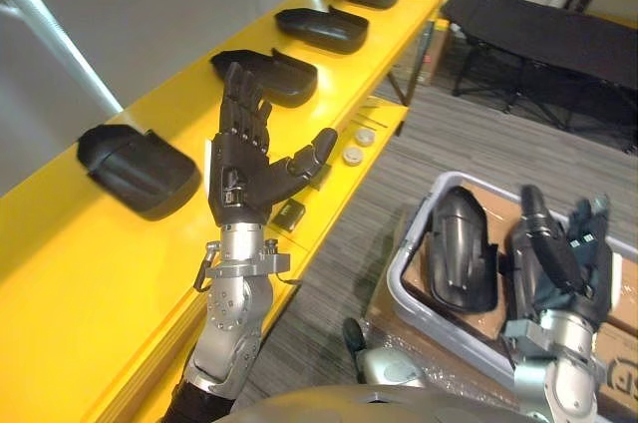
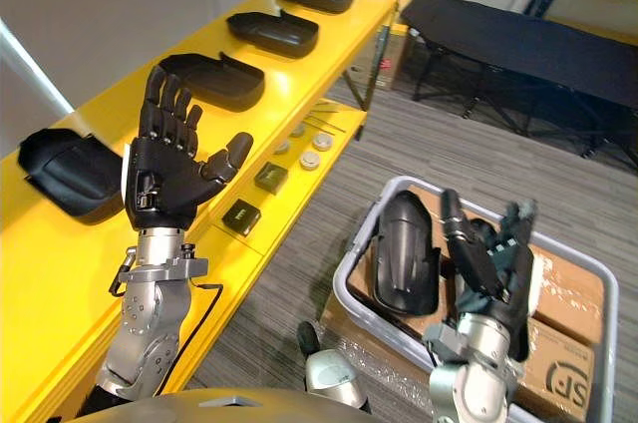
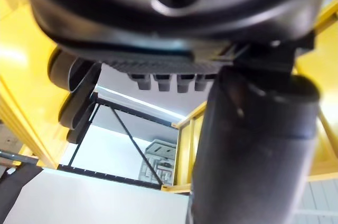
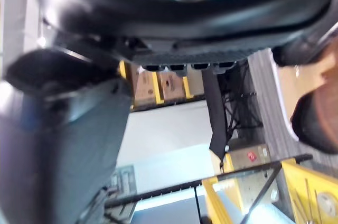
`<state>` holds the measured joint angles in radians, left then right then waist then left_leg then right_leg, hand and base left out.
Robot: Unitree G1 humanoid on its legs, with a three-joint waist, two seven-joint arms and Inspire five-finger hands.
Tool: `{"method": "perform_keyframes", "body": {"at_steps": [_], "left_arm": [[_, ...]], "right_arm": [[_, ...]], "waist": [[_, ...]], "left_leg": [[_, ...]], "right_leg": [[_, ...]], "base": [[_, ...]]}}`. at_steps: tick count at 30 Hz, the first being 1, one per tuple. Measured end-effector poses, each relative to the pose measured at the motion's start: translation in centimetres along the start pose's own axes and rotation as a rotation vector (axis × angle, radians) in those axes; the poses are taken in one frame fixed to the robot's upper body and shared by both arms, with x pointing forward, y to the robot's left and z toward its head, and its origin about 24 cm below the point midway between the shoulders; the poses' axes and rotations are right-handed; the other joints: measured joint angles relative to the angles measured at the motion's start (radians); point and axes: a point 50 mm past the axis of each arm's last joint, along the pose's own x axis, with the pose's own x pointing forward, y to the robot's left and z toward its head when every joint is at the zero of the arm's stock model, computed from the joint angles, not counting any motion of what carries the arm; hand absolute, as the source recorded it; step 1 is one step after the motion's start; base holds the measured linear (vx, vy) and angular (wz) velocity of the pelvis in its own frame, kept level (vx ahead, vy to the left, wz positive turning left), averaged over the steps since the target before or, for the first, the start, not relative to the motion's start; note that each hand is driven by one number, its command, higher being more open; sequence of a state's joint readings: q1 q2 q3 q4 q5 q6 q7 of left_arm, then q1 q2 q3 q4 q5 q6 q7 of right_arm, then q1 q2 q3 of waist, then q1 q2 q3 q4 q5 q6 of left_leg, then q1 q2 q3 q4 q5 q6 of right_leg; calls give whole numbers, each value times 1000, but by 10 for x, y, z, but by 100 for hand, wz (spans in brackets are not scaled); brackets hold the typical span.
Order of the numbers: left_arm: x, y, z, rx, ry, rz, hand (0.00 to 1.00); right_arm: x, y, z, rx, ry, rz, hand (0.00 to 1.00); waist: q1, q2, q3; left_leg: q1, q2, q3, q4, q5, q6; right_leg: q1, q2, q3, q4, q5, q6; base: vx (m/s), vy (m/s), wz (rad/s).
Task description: Walk over and take three plastic housings, then place them on the shelf
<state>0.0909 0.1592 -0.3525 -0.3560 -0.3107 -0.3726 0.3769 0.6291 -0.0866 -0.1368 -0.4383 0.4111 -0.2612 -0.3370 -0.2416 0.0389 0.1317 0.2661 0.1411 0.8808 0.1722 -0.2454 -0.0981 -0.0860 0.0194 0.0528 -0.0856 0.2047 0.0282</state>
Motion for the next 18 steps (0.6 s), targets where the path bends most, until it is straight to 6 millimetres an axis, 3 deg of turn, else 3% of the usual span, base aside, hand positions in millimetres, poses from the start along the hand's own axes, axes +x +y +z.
{"method": "perform_keyframes", "body": {"at_steps": [1, 3, 4, 5, 6, 7, 8, 9, 14, 18], "left_arm": [[2, -1, 0, 1, 4, 8, 100], [4, -1, 0, 7, 8, 29, 100], [3, 2, 1, 15, 15, 52, 100], [1, 8, 6, 30, 14, 95, 100], [0, 12, 8, 37, 9, 109, 100], [-3, 18, 11, 51, 3, 134, 100], [-4, 22, 12, 56, 5, 148, 100], [-11, 28, 11, 72, 26, 162, 100], [-25, 45, 12, 114, 55, 225, 100], [-23, 42, 14, 106, 25, 177, 100]], "right_arm": [[-1, 1, -1, 7, 5, 6, 100], [0, 11, -3, 36, 9, 67, 100], [1, 20, -4, 52, 9, 113, 100], [9, 36, -7, 61, 7, 216, 100], [14, 43, -9, 59, 5, 256, 100], [25, 54, -14, 45, 4, 321, 100], [30, 59, -17, 36, 8, 341, 100], [33, 60, -21, 13, 24, 350, 100], [37, 68, -27, -10, 62, 352, 100], [30, 64, -34, -26, 102, 334, 100]], "waist": [[0, 2, -1], [20, 4, -2], [38, 6, -3], [79, 9, -2], [97, 21, -2], [134, 56, -5], [149, 63, -1], [157, 56, 1], [208, 69, -1], [205, 47, 27]], "left_leg": [[1, 0, 1, 2, -2, 4], [-29, -5, -107, 57, -17, 63], [-60, -8, -233, 93, -28, 99], [-110, -28, -435, 130, -78, 134], [-125, -36, -503, 127, -95, 134], [-137, -29, -583, 117, -136, 103], [-140, -22, -576, 130, -140, 97], [-138, -33, -584, 140, -141, 89], [-155, -51, -620, 150, -131, 73], [-164, -48, -649, 211, -156, 75]], "right_leg": [[0, 0, -7, 0, 0, 0], [-4, 0, 8, 0, 0, -3], [-12, 1, 21, 0, -2, -5], [-37, 11, 50, 0, -5, -6], [-46, 23, 65, 1, -6, -5], [-63, 46, 63, 10, -5, -2], [-85, 55, 61, 55, -1, -12], [-101, 45, 60, 118, -2, -11], [-57, 30, 43, 23, 48, -1], [-48, 29, 44, 47, 49, -7]], "base": [[-96, -34, -16], [-90, -31, -28], [-118, -24, -74], [-163, 1, -87], [-195, 36, -108], [-165, 37, -78], [-111, 37, -40], [-24, 35, 17], [18, 29, 17], [-5, 60, -1]]}}
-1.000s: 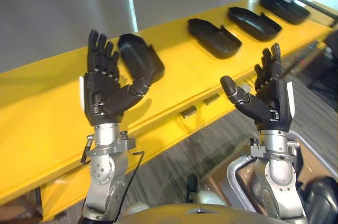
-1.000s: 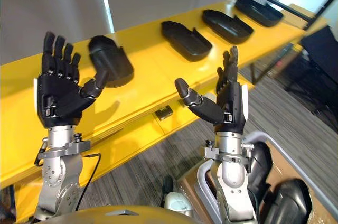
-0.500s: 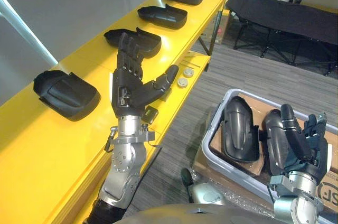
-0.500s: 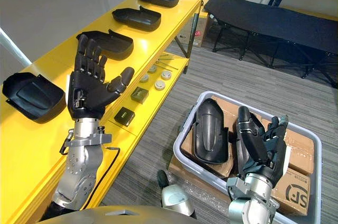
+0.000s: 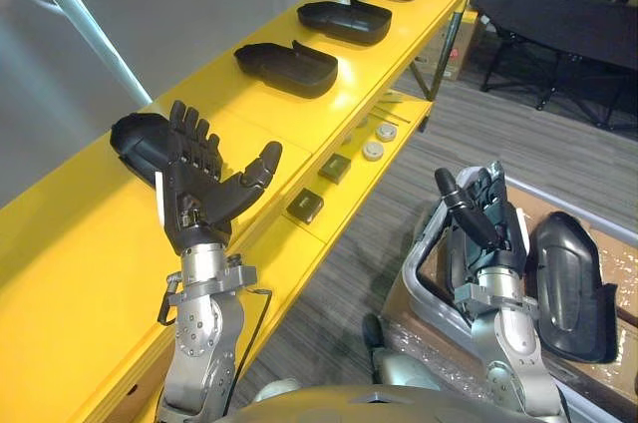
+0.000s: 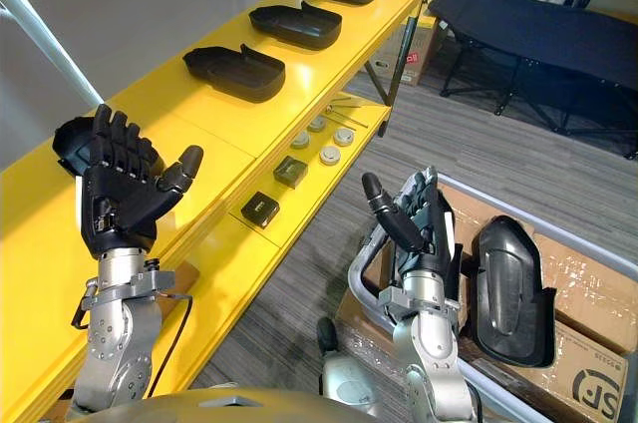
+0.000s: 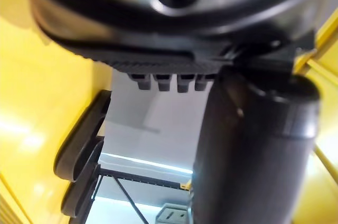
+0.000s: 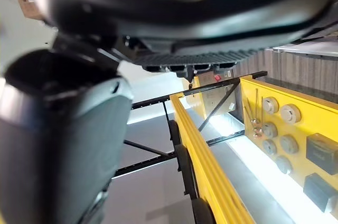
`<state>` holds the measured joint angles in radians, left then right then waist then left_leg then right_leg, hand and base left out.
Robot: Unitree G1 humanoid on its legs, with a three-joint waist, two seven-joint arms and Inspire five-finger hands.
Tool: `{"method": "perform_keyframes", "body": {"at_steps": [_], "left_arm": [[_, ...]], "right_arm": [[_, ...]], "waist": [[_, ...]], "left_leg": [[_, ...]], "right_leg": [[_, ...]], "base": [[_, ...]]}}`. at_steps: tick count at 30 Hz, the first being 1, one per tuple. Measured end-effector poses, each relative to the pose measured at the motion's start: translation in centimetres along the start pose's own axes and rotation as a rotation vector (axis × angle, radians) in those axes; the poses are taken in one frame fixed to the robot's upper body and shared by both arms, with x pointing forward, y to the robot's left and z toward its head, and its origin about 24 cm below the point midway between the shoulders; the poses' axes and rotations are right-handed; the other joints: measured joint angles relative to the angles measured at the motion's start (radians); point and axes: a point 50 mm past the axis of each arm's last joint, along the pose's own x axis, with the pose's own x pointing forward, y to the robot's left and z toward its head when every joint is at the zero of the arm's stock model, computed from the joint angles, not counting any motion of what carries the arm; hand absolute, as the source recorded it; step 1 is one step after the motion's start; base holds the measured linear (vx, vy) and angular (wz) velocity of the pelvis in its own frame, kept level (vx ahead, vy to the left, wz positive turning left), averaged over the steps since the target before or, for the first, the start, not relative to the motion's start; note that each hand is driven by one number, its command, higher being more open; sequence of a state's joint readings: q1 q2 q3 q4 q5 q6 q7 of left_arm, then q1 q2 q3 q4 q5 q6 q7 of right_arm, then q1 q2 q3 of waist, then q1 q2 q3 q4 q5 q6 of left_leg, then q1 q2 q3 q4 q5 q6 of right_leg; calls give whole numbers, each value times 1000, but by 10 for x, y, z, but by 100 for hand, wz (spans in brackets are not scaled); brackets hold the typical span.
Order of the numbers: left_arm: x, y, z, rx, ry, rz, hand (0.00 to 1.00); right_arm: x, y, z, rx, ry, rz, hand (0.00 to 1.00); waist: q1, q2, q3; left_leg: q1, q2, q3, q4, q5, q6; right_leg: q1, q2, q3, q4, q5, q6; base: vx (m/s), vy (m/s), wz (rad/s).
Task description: Walk over and take three plastic housings, then place them on the shelf
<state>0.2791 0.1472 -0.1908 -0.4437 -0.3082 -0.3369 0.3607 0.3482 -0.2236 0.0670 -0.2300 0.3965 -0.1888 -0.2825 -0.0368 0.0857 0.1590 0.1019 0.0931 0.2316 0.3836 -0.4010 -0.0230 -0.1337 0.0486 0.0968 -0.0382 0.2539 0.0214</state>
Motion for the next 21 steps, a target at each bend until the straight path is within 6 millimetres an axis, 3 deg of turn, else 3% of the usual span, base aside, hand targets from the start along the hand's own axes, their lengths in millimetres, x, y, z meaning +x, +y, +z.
{"method": "perform_keyframes", "body": {"at_steps": [3, 6, 7, 8, 9, 10, 11, 12, 14, 16, 17, 18, 19, 20, 21], "left_arm": [[1, 0, 2, -1, -15, -19, 100], [0, 0, 2, 6, -14, -39, 100], [0, 1, 2, 15, -11, -31, 100], [0, 2, 2, 19, -12, -15, 100], [1, 5, 3, 24, -18, 4, 100], [1, 6, 3, 28, -21, 12, 100], [2, 9, 5, 35, -28, 30, 100], [2, 10, 5, 38, -31, 34, 100], [3, 11, 6, 41, -36, 35, 100], [3, 12, 5, 6, -17, 22, 100], [2, 13, 2, -65, 14, 23, 100], [1, 15, 0, -117, 40, 33, 100], [-1, 16, -1, -138, 47, 41, 100], [-4, 16, -6, -147, 62, 55, 100], [-6, 16, -11, -153, 75, 69, 100]], "right_arm": [[-9, -5, -5, -32, 21, -37, 100], [-19, -10, -11, 31, 53, -63, 100], [-19, -9, -11, 62, 55, -65, 100], [-15, -5, -9, 90, 46, -51, 100], [-8, 3, -6, 105, 25, -16, 100], [-3, 9, -5, 107, 14, 9, 100], [8, 27, -4, 90, -17, 74, 100], [13, 34, -4, 73, -27, 96, 100], [20, 61, -8, 32, -32, 188, 100], [16, 74, -11, 20, -25, 239, 100], [11, 77, -15, 18, -9, 238, 100], [5, 76, -21, 19, 20, 225, 100], [3, 75, -23, 15, 32, 225, 100], [-2, 70, -27, 6, 55, 234, 100], [-3, 66, -29, -5, 63, 237, 100]], "waist": [[-3, -19, 42], [-10, -65, 73], [-11, -71, 82], [-8, -51, 93], [2, -58, 89], [5, -53, 91], [15, -39, 86], [18, -34, 82], [54, -33, 79], [68, -40, 77], [65, -49, 73], [62, -64, 64], [58, -77, 57], [54, -109, 41], [54, -113, 39]], "left_leg": [[13, -15, -8, 35, -19, 14], [9, -35, 40, 85, -30, 37], [4, -34, 58, 84, -24, 48], [-6, -13, 94, 81, -11, 63], [-8, -6, 123, 64, 7, 67], [-9, 2, 134, 59, 15, 66], [-19, 34, 151, 63, 25, 61], [-27, 49, 158, 68, 27, 56], [-51, 94, 184, 77, 40, 28], [-81, 131, 181, 91, 53, -5], [-98, 154, 172, 102, 61, -28], [-113, 170, 168, 109, 70, -52], [-122, 180, 168, 115, 74, -63], [-143, 197, 168, 136, 78, -83], [-151, 213, 167, 152, 79, -89]], "right_leg": [[0, -4, 32, 37, 6, 8], [-2, -27, 46, 29, 29, 40], [-11, -51, -24, 37, -27, 31], [-69, -80, -136, 159, -100, -9], [-122, -119, -226, 341, -164, -44], [-132, -142, -256, 418, -196, -48], [-133, -194, -297, 559, -270, -50], [-130, -216, -301, 596, -292, -49], [-113, -310, -297, 650, -307, -46], [-91, -360, -276, 640, -291, -22], [-61, -373, -271, 609, -279, 19], [-31, -379, -294, 549, -288, 115], [-18, -378, -314, 513, -288, 136], [-1, -372, -365, 438, -287, 157], [11, -359, -390, 416, -331, 161]], "base": [[-90, 72, -29], [-212, 84, -38], [-287, 8, -50], [-328, 10, -68], [-238, 19, -65], [-212, 4, -58], [-125, -7, -42], [-106, -40, -61], [-44, -119, -53], [0, -248, -14], [37, -312, -1], [58, -435, -3], [60, -443, -15], [61, -466, -21], [52, -468, -40]]}}
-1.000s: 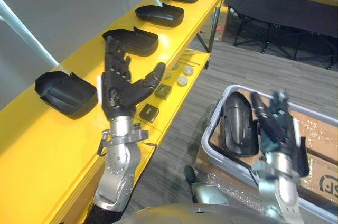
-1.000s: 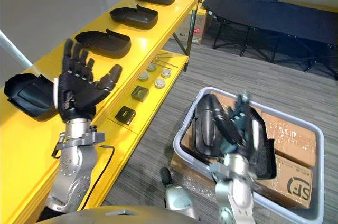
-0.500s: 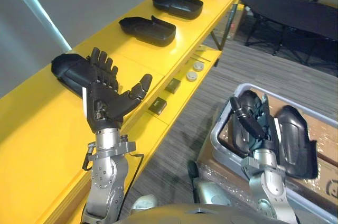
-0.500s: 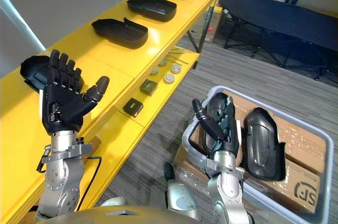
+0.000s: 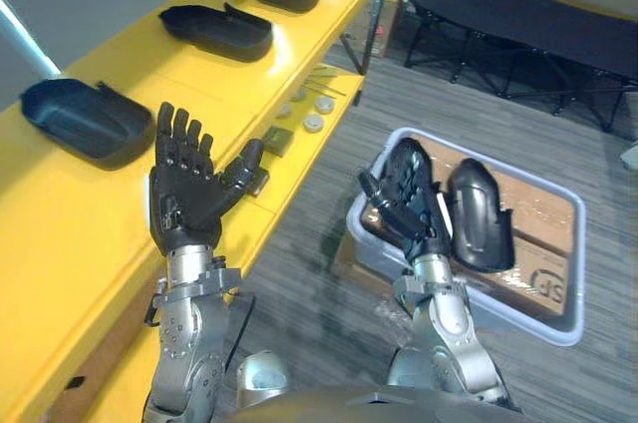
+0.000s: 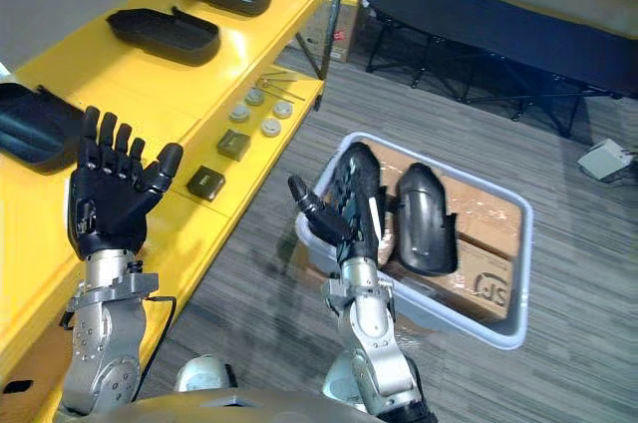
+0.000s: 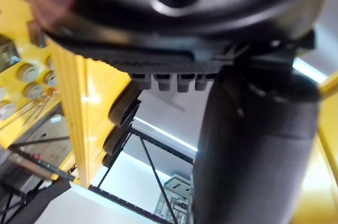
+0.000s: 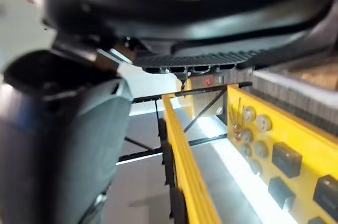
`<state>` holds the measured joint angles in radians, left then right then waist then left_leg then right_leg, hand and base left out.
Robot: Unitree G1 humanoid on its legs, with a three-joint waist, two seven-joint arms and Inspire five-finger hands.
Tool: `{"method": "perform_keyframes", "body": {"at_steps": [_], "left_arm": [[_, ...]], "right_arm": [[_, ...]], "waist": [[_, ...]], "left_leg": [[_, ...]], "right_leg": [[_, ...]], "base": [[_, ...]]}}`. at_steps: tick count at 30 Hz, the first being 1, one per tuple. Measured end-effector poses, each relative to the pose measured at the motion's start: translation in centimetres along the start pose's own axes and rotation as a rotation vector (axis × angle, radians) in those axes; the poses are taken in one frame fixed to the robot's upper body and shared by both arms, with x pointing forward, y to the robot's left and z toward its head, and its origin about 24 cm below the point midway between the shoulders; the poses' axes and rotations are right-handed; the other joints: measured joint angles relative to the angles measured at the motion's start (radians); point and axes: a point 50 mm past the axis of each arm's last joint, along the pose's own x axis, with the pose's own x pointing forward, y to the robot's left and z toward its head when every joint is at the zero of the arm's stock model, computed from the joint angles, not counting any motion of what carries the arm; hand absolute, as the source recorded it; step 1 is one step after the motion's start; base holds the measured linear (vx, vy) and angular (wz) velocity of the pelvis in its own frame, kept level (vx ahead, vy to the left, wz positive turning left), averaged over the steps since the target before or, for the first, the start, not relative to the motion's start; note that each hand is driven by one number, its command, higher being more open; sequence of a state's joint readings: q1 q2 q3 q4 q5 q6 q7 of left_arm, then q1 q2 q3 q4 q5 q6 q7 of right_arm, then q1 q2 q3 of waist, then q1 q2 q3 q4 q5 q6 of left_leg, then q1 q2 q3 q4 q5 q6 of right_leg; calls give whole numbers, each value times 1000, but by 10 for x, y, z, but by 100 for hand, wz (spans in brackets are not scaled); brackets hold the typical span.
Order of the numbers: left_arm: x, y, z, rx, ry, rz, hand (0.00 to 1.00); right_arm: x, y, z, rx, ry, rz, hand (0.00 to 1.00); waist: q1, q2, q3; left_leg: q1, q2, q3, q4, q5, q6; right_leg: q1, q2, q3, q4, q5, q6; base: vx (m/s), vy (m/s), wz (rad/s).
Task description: Walk over and take three plastic housings, then place them on the shelf
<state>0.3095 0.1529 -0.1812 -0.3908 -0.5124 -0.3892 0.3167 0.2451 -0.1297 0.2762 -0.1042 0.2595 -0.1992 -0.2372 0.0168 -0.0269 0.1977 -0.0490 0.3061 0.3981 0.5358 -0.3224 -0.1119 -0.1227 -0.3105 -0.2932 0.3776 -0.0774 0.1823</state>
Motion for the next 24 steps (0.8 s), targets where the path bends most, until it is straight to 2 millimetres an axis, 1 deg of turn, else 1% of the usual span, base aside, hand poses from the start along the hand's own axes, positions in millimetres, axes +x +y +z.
{"method": "perform_keyframes", "body": {"at_steps": [1, 2, 3, 4, 5, 6, 7, 8, 9, 10, 11, 12, 13, 14, 15, 18, 21, 24], "left_arm": [[-6, -1, -19, -24, 68, 57, 100], [-11, -1, -31, -29, 120, 70, 100], [-17, -5, -41, -35, 170, 63, 100], [-23, -10, -51, -41, 218, 41, 100], [-25, -13, -54, -45, 232, 24, 100], [-27, -20, -55, -56, 243, -16, 100], [-28, -21, -55, -62, 242, -30, 100], [-29, -22, -52, -71, 230, -47, 100], [-29, -22, -50, -73, 223, -45, 100], [-28, -22, -48, -74, 206, -44, 100], [-26, -21, -47, -73, 194, -47, 100], [-24, -21, -46, -65, 188, -50, 100], [-22, -21, -44, -61, 179, -56, 100], [-19, -20, -42, -51, 165, -64, 100], [-18, -18, -40, -39, 159, -71, 100], [-18, -20, -36, -4, 145, -93, 100], [-15, -21, -29, -8, 122, -97, 100], [-14, -22, -26, 19, 101, -112, 100]], "right_arm": [[-1, -12, 0, -51, 12, 12, 100], [-4, -21, -1, -77, 25, 3, 100], [-7, -30, -2, -101, 38, -5, 100], [-11, -39, -2, -130, 52, -16, 100], [-13, -44, -2, -143, 54, -24, 100], [-14, -54, 2, -166, 45, -47, 100], [-14, -58, 5, -162, 38, -60, 100], [-13, -66, 10, -110, 16, -92, 100], [-13, -68, 11, -90, 6, -103, 100], [-15, -70, 13, -77, -8, -122, 100], [-15, -70, 13, -69, -13, -132, 100], [-15, -68, 12, -60, -16, -141, 100], [-16, -65, 11, -51, -21, -147, 100], [-16, -59, 10, -24, -30, -152, 100], [-18, -51, 8, 8, -26, -141, 100], [-25, -38, 0, 51, 8, -125, 100], [-25, -29, -1, 10, 4, -83, 100], [-26, -27, -2, -1, 10, -77, 100]], "waist": [[-22, 49, 7], [-48, 66, 7], [-62, 74, 12], [-75, 74, 14], [-77, 74, 14], [-74, 73, 15], [-73, 75, 14], [-65, 79, 12], [-62, 85, 9], [-62, 103, -2], [-61, 121, -11], [-63, 123, -15], [-63, 122, -17], [-62, 107, -13], [-58, 96, -11], [-45, 81, -16], [-42, 79, -17], [-42, 67, -24]], "left_leg": [[-31, 68, -29, 41, 23, -4], [-52, 92, -47, 57, 64, 14], [-55, 106, -40, 63, 111, 48], [-61, 122, -29, 74, 178, 60], [-62, 120, -31, 76, 191, 52], [-65, 87, -43, 71, 167, 21], [-66, 65, -49, 71, 151, 12], [-67, 4, -68, 61, 108, 11], [-65, -19, -73, 44, 96, 11], [-56, -51, -65, -17, 91, 34], [-28, -65, -37, -100, 97, 69], [1, -75, -44, -158, 91, 57], [13, -86, -47, -189, 93, 52], [22, -99, -42, -223, 109, 35], [20, -108, -41, -238, 119, 36], [28, -130, -45, -258, 130, 44], [42, -142, -48, -265, 132, 48], [60, -147, -47, -277, 133, 48]], "right_leg": [[15, 73, -21, -30, -13, -32], [29, 103, -35, -59, -16, -49], [42, 123, -40, -85, -8, -71], [64, 146, -30, -130, 6, -95], [70, 152, -23, -151, 14, -106], [71, 162, 4, -192, 34, -122], [72, 169, 24, -214, 48, -129], [78, 189, 62, -273, 81, -140], [82, 197, 75, -294, 93, -143], [89, 218, 85, -324, 111, -144], [89, 243, 94, -334, 118, -144], [90, 247, 95, -336, 120, -141], [89, 245, 96, -343, 123, -136], [91, 241, 98, -366, 136, -126], [93, 233, 94, -386, 149, -121], [99, 216, 84, -401, 157, -112], [115, 208, 79, -403, 160, -109], [140, 207, 79, -420, 165, -104]], "base": [[44, -425, -27], [46, -409, -24], [58, -456, -19], [42, -303, -33], [52, -370, -57], [33, -190, -60], [51, -260, -99], [40, -132, -85], [74, -128, -90], [69, -62, -56], [81, -37, -41], [43, 4, -19], [25, 12, -4], [0, 0, 0], [-35, 13, 2], [-35, 44, 13], [13, 44, 7], [0, 0, 0]]}}
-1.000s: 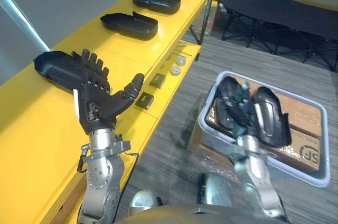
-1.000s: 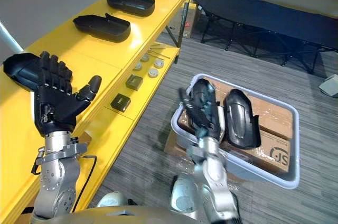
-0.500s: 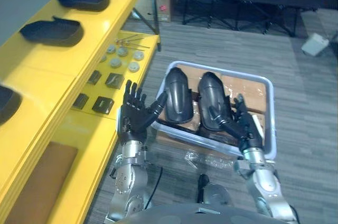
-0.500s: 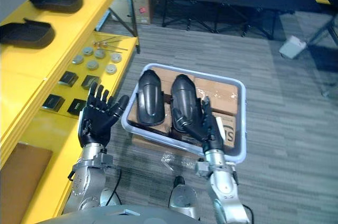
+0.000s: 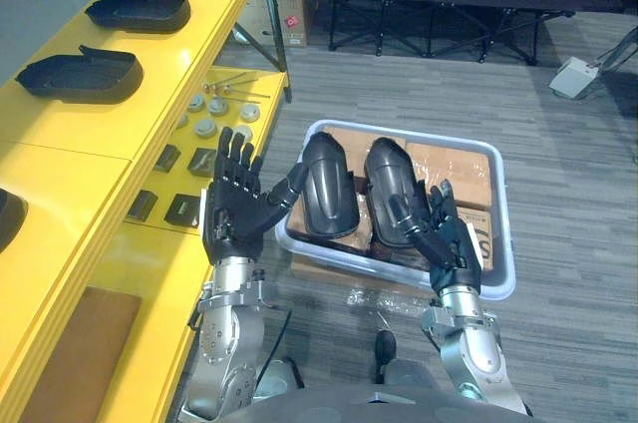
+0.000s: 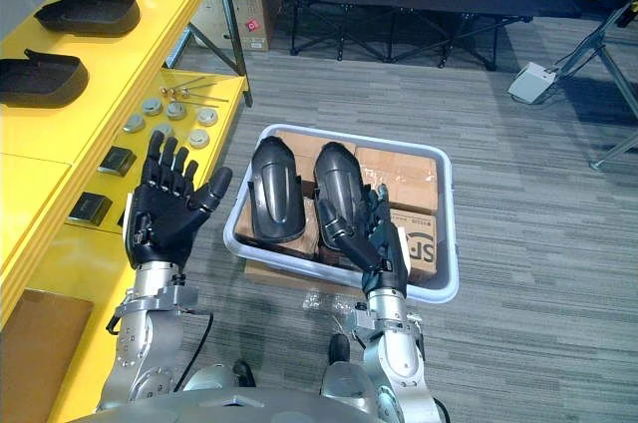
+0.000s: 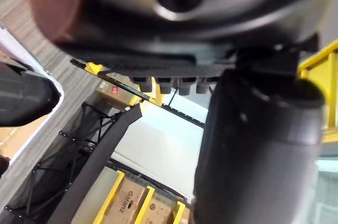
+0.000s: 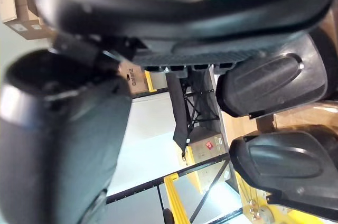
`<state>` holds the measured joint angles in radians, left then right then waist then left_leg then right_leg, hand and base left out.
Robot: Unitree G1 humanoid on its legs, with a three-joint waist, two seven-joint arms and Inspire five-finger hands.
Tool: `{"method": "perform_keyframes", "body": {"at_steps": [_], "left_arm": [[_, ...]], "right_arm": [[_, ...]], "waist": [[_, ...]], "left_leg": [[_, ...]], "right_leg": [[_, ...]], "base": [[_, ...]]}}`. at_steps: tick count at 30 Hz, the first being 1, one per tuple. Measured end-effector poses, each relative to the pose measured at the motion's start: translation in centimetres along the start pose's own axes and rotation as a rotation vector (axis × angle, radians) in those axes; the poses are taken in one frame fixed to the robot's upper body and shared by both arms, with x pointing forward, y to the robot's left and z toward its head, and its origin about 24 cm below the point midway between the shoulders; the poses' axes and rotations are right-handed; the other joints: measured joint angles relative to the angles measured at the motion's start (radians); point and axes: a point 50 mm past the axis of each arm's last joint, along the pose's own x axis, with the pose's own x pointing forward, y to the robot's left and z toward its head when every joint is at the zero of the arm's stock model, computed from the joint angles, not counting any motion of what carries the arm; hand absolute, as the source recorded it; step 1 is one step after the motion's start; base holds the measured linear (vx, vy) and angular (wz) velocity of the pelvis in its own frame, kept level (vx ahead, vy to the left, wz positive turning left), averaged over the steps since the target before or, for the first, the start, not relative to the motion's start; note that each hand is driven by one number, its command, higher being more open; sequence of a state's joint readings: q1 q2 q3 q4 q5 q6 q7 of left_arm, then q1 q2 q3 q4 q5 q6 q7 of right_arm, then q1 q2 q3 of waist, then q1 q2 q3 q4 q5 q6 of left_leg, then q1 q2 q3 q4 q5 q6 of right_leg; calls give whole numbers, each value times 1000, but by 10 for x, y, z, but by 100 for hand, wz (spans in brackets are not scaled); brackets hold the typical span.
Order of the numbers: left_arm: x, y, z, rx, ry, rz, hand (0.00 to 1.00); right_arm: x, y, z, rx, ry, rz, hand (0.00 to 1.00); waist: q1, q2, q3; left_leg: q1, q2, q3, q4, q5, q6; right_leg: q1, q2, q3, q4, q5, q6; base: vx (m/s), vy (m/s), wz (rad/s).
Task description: Walk over and take three plastic housings, then place them on the shelf
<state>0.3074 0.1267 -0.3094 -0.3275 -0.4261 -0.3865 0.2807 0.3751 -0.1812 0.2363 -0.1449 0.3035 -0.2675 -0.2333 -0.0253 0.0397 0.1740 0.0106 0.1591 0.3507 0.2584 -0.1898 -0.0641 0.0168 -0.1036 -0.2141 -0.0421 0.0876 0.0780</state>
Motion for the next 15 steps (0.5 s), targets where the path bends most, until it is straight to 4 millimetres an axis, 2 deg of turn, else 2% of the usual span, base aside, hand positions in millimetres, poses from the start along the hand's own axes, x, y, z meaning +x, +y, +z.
{"method": "perform_keyframes", "body": {"at_steps": [3, 7, 13, 14, 15], "left_arm": [[-1, -1, -1, 10, 4, -6, 100], [-1, 0, -3, 23, 28, -11, 100], [-1, 1, -2, 68, 32, -35, 100], [-1, 4, -2, 84, 34, -46, 100], [-1, 4, -1, 87, 33, -48, 100]], "right_arm": [[0, -5, -2, -18, 26, -41, 100], [4, -23, -12, -80, 67, -151, 100], [35, -64, -21, -218, 125, -363, 100], [46, -82, -19, -270, 136, -417, 100], [49, -87, -17, -281, 131, -432, 100]], "waist": [[-1, -18, -12], [5, -29, -18], [24, -34, -19], [39, -33, -19], [43, -31, -18]], "left_leg": [[-2, -1, 1, -2, 0, 0], [-6, -3, 0, -1, 0, 0], [-40, -11, -26, 20, -1, 3], [-50, -12, -38, 29, -1, 4], [-59, -12, -45, 37, -3, 5]], "right_leg": [[3, 1, 0, -15, 8, -1], [2, -1, 0, -17, 12, 0], [1, -11, -24, -34, 30, 5], [2, -13, -33, -34, 31, 6], [2, -14, -40, -34, 31, 6]], "base": [[0, 0, 0], [-10, -1, 0], [-64, 4, 13], [-54, 0, 20], [-53, 1, 22]]}}
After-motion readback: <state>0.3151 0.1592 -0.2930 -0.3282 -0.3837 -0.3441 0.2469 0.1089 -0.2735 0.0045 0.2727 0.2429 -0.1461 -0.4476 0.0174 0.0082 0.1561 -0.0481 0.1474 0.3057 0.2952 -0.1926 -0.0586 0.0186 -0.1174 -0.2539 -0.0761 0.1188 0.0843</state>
